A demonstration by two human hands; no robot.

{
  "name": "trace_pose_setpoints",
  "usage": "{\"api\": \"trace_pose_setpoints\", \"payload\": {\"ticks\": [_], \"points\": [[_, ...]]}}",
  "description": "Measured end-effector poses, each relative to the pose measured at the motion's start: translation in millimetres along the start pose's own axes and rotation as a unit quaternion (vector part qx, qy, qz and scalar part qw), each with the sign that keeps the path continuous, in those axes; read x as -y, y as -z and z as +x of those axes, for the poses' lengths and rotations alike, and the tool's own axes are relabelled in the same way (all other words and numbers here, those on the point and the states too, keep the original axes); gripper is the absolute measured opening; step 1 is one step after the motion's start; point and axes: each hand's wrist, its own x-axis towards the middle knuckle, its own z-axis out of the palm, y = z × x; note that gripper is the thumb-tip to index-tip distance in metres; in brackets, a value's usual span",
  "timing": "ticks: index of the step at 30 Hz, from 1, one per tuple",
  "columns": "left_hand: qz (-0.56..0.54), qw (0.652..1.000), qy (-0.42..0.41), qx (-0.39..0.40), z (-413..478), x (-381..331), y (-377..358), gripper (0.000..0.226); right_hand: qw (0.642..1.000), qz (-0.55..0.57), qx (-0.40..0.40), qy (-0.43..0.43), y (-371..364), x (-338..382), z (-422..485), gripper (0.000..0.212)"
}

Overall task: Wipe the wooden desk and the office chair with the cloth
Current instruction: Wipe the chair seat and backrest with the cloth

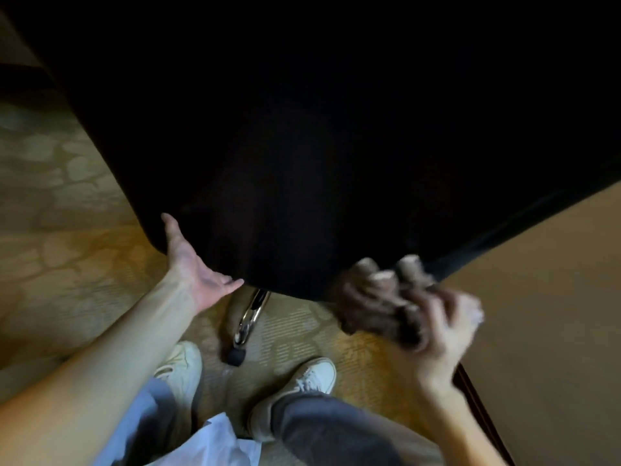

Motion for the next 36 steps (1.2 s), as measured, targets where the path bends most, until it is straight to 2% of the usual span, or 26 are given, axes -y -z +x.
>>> {"api": "trace_pose_setpoints", "payload": {"ticks": [2,3,5,8,11,15,17,19,20,22,24,26,27,28,30,33,34,36], "points": [[0.020,0.999,-0.021,0.018,-10.5,2.7,-1.7,0.118,0.991,0.010,-0.132,0.001,27.9,3.9,39.5,0.025],[0.025,0.999,-0.029,0.026,-14.4,3.0,-2.8,0.116,0.985,0.006,-0.173,0.001,33.6,4.9,59.1,0.032],[0.032,0.998,-0.033,0.035,-22.4,3.3,-5.1,0.120,0.980,-0.017,-0.199,0.006,35.0,6.5,88.0,0.044],[0.037,0.998,-0.027,0.047,-25.7,-2.0,-7.3,0.131,0.980,-0.039,-0.191,0.026,10.5,8.1,89.2,0.031],[0.031,0.997,-0.021,0.068,-19.5,-10.7,-9.6,0.134,0.992,-0.069,-0.093,0.043,-37.4,-5.6,38.0,0.018],[-0.013,0.997,-0.019,0.070,1.2,-15.3,-14.6,0.141,0.979,-0.115,0.117,0.123,-96.6,-57.2,-62.9,0.027],[-0.026,0.998,-0.020,0.059,4.6,-12.0,-17.5,0.140,0.968,-0.125,0.191,0.104,-103.9,-76.7,-90.8,0.037],[-0.030,0.998,-0.024,0.053,3.6,-8.2,-20.2,0.138,0.966,-0.123,0.219,0.060,-98.4,-79.8,-93.6,0.033],[-0.032,0.998,-0.029,0.050,3.8,-7.0,-21.1,0.138,0.971,-0.103,0.212,0.042,-91.9,-75.4,-88.4,0.030],[-0.034,0.998,-0.033,0.047,3.4,-7.1,-21.4,0.138,0.987,-0.067,0.140,0.031,-72.6,-57.0,-62.5,0.024],[-0.024,0.998,-0.033,0.049,3.0,-9.2,-18.9,0.139,0.998,-0.037,0.008,0.039,-46.9,-31.7,-12.9,0.025],[0.000,0.998,-0.032,0.061,0.1,-12.2,-16.0,0.138,0.991,-0.015,-0.132,0.035,-16.8,-15.6,40.4,0.011],[0.013,0.997,-0.033,0.068,-0.8,-14.4,-15.0,0.136,0.983,-0.009,-0.182,0.020,-6.6,-13.9,60.9,0.012],[0.022,0.997,-0.036,0.070,-1.0,-15.9,-14.3,0.134,0.978,-0.004,-0.211,0.008,-0.2,-15.4,75.0,0.027],[0.033,0.996,-0.039,0.075,-1.8,-18.1,-13.3,0.131,0.972,0.025,-0.235,-0.003,0.8,-19.2,81.9,0.044],[0.042,0.995,-0.044,0.075,0.6,-21.4,-14.0,0.130,0.968,0.015,-0.245,-0.054,-35.8,-15.7,46.5,0.027],[0.043,0.995,-0.045,0.076,-0.1,-22.3,-16.7,0.132,0.974,0.000,-0.213,-0.077,-53.3,-17.5,25.4,0.021],[0.032,0.997,-0.039,0.062,-0.6,-23.3,-20.8,0.135,0.990,-0.018,-0.072,-0.121,-87.5,-23.1,-33.1,0.023]]}}
